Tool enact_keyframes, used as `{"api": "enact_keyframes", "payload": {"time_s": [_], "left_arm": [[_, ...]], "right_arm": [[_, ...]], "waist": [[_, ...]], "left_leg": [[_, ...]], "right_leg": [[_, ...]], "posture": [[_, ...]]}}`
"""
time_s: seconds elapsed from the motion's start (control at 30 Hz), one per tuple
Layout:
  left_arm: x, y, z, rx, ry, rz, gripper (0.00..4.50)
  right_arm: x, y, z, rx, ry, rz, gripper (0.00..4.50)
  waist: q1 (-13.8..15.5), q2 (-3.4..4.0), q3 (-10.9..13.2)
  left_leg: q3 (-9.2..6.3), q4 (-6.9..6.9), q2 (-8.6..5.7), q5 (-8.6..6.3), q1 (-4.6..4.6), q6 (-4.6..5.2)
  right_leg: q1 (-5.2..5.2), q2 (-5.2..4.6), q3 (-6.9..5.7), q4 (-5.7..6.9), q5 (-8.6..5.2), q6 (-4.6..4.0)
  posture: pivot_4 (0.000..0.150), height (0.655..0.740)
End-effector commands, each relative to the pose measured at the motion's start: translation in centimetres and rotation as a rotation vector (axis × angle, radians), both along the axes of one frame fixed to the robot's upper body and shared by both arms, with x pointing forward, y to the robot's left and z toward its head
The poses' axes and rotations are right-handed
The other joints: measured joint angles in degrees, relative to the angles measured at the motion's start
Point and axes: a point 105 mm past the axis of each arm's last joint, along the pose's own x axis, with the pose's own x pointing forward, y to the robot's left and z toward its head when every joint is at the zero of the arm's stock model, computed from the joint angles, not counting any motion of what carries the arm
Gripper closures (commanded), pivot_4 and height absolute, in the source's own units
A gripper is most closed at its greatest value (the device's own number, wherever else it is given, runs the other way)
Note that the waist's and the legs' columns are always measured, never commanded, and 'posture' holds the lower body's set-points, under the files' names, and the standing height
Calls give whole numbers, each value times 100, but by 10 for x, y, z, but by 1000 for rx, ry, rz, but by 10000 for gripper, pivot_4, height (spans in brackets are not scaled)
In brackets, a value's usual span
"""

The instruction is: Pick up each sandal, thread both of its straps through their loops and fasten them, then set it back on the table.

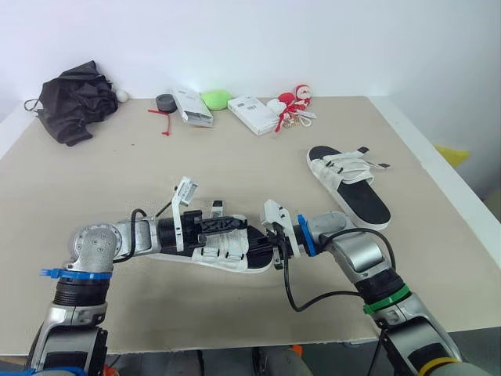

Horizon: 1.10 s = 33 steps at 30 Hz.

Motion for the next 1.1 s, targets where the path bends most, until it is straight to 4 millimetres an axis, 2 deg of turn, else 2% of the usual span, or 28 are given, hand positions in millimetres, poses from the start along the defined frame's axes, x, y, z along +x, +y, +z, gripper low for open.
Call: {"api": "enact_keyframes", "payload": {"time_s": [0.03,0.2,0.37,0.6,0.7,0.8,0.83,0.93,1.07,1.1], "left_arm": [[-3,0,-24,119,73,-22,44584],[21,15,-60,329,117,129,44584],[34,14,-52,301,112,173,44584],[42,5,-39,270,52,183,44584],[40,4,-37,254,43,178,35665],[40,4,-35,251,36,188,22180],[43,4,-35,255,33,206,15643],[56,5,-26,220,32,269,8487],[71,6,-13,165,51,345,8487],[80,11,-8,153,52,407,8487]], "right_arm": [[-4,-5,-26,-74,80,-32,45000],[-3,-7,-26,-68,84,-49,45000],[-5,-10,-28,-71,90,-60,45000],[-2,-10,-26,-68,88,-67,45000],[-2,-9,-26,-67,87,-66,45000],[-3,-9,-27,-68,89,-64,45000],[-3,-9,-27,-68,90,-63,45000],[-3,-9,-27,-70,90,-60,45000],[-2,-9,-26,-70,90,-58,45000],[-2,-9,-27,-71,90,-57,45000]], "waist": [[0,-1,-2],[8,5,-20],[14,12,-43],[13,10,-44],[13,10,-43],[10,8,-43],[10,8,-43],[12,8,-43],[-9,6,-37],[-9,4,-36]], "left_leg": [[0,0,0,1,0,-1],[-4,-1,-2,2,7,-4],[-8,0,-24,6,50,-11],[-22,1,-63,30,50,-22],[-25,1,-65,35,49,-27],[-26,-2,-65,36,44,-29],[-27,-6,-65,34,44,-32],[-33,-8,-65,34,44,-32],[-51,-4,-78,37,42,-32],[-53,-6,-79,36,37,-33]], "right_leg": [[0,0,0,0,0,0],[8,-1,-3,0,0,0],[50,-17,-2,-1,-2,6],[55,-35,18,-2,10,25],[55,-35,22,-2,12,28],[50,-33,23,-3,13,31],[51,-34,22,-4,10,37],[52,-34,17,-5,10,37],[46,-32,25,-6,16,35],[43,-32,25,-7,16,37]], "posture": [[1500,7400],[1500,7400],[1500,7400],[1500,7400],[1500,7400],[1500,7400],[1500,7400],[1500,7400],[1500,7400],[1500,7400]]}}
